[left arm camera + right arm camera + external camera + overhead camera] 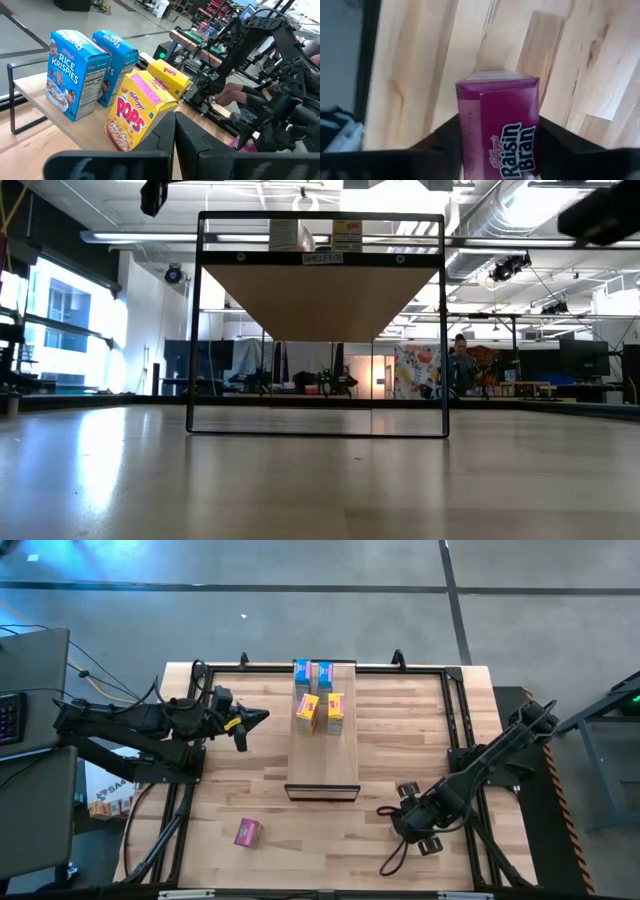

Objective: Stack cereal on shelf
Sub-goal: Put the right purple cereal box on the shelf, then put the left purple cereal box on the shelf

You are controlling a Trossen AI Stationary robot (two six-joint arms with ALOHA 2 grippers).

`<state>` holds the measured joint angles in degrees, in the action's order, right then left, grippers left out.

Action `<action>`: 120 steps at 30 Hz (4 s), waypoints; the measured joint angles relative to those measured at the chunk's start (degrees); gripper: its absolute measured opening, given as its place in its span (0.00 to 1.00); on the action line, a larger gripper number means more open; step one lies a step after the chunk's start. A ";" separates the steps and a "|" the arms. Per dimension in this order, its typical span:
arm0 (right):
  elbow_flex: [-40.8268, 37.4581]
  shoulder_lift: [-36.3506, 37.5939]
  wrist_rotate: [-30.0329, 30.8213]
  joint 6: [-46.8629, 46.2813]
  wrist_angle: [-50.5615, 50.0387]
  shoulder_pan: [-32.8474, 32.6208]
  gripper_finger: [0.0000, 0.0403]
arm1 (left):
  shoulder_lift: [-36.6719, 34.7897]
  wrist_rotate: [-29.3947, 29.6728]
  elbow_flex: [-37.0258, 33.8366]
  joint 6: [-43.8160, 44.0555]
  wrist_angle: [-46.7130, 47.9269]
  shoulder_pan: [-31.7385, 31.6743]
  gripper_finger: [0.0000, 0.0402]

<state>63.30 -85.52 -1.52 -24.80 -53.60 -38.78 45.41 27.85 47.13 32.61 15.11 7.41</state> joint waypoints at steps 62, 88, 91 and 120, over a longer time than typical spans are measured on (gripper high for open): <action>63.30 -13.77 23.85 -24.44 -36.47 18.16 0.52 | -4.02 -22.15 0.00 12.72 10.49 16.63 0.16; 40.75 -2.67 24.07 -45.46 -36.39 10.67 0.52 | 1.79 -13.15 0.04 63.21 32.56 42.58 0.69; 29.24 5.09 23.53 -52.42 -34.21 8.88 0.52 | 4.95 -10.36 0.07 69.11 28.67 45.59 0.69; 3.33 23.69 26.31 -46.73 -16.99 4.49 0.52 | 44.44 -16.15 22.67 81.17 41.27 39.48 0.69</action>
<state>66.63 -61.82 24.79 -71.53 -70.59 -34.28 89.85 11.70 69.80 113.78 56.38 46.89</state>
